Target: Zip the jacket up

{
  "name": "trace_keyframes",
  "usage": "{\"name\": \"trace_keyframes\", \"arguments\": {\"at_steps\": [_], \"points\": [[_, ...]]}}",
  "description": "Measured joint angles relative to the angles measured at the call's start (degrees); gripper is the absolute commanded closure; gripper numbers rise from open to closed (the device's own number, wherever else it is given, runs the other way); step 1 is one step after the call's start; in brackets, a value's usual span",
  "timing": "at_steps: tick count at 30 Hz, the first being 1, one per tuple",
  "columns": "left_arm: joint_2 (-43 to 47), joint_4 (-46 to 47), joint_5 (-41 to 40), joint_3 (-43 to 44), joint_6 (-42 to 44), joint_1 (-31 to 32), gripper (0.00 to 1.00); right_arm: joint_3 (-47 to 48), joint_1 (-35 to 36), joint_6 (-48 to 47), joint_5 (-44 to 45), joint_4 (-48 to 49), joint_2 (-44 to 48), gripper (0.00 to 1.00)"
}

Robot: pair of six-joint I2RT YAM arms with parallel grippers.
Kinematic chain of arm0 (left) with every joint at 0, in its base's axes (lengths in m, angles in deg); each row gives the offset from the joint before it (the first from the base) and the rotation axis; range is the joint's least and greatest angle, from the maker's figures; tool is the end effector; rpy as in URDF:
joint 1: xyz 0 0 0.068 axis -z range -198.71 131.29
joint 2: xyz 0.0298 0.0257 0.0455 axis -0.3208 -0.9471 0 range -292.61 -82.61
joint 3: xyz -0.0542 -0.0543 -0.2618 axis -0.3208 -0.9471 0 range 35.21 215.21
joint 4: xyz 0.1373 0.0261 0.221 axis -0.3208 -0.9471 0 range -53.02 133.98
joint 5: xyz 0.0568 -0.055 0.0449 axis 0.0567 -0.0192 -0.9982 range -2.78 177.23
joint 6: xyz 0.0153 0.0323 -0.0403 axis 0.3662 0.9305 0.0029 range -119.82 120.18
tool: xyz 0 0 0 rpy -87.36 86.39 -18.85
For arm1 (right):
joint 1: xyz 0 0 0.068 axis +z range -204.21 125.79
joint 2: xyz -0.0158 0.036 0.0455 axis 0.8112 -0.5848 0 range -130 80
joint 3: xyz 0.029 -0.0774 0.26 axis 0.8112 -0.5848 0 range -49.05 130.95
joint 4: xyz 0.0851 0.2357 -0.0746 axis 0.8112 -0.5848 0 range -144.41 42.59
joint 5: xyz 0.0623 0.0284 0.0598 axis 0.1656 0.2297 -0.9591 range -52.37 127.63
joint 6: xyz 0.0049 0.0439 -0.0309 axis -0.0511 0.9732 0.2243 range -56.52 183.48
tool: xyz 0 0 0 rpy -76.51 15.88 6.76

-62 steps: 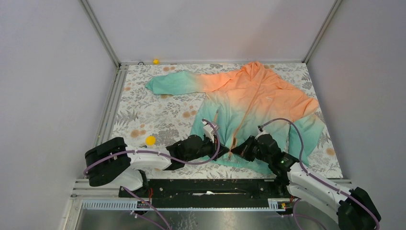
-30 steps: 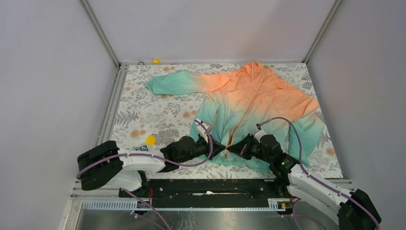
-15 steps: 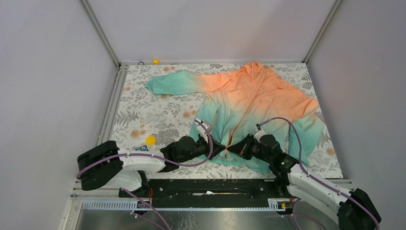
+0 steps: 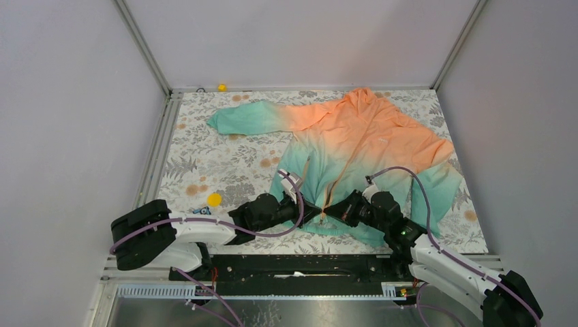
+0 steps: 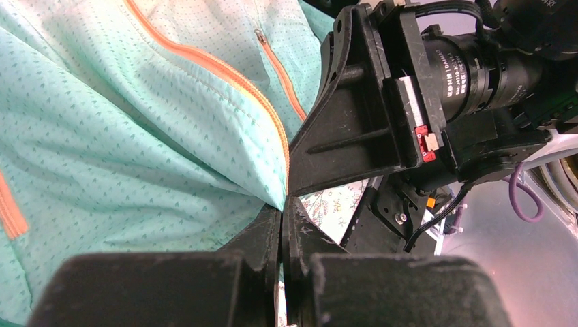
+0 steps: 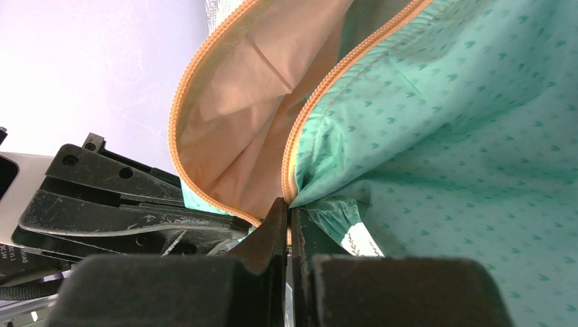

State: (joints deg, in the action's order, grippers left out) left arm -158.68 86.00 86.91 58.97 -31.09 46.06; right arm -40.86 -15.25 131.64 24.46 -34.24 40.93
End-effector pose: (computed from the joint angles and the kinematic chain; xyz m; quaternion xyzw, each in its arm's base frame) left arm 0.1116 -0.2365 0.1930 0.2196 0.7355 -0.4751 0.4303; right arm 0.1189 0.1065 0.1725 0.1368 0.7934 0.5263 0.2735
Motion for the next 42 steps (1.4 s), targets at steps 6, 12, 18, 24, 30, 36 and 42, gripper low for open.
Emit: {"name": "trace_keyframes", "arguments": {"at_steps": [6,12,18,24,30,36,42], "points": [[-0.28,-0.07,0.61,0.0,-0.02,0.0,1.0,0.0,0.0,1.25,0.04,-0.04,0.09,1.0],[-0.31,-0.07,0.87,0.0,0.0,0.0,1.0,-0.02,0.0,2.78,0.22,-0.46,0.61,1.0],[-1.03,-0.02,0.9,0.0,-0.02,0.0,1.0,0.04,0.0,9.25,-0.33,0.46,-3.41,1.0],[-1.03,0.0,0.81,0.0,0.5,0.0,1.0,-1.53,0.0,20.46,-2.05,3.3,-3.54,1.0],[-1.03,0.11,0.81,0.0,1.46,0.0,1.0,-3.67,0.0,28.7,-2.51,2.6,-0.09,1.0],[-0.68,-0.42,0.79,0.0,1.9,0.0,1.0,-3.48,0.0,30.56,-2.32,0.39,-0.04,1.0],[2.27,-4.52,-0.92,0.2,1.92,0.0,1.0,1.51,-0.26,23.82,-0.26,-11.23,-2.23,1.0]]}}
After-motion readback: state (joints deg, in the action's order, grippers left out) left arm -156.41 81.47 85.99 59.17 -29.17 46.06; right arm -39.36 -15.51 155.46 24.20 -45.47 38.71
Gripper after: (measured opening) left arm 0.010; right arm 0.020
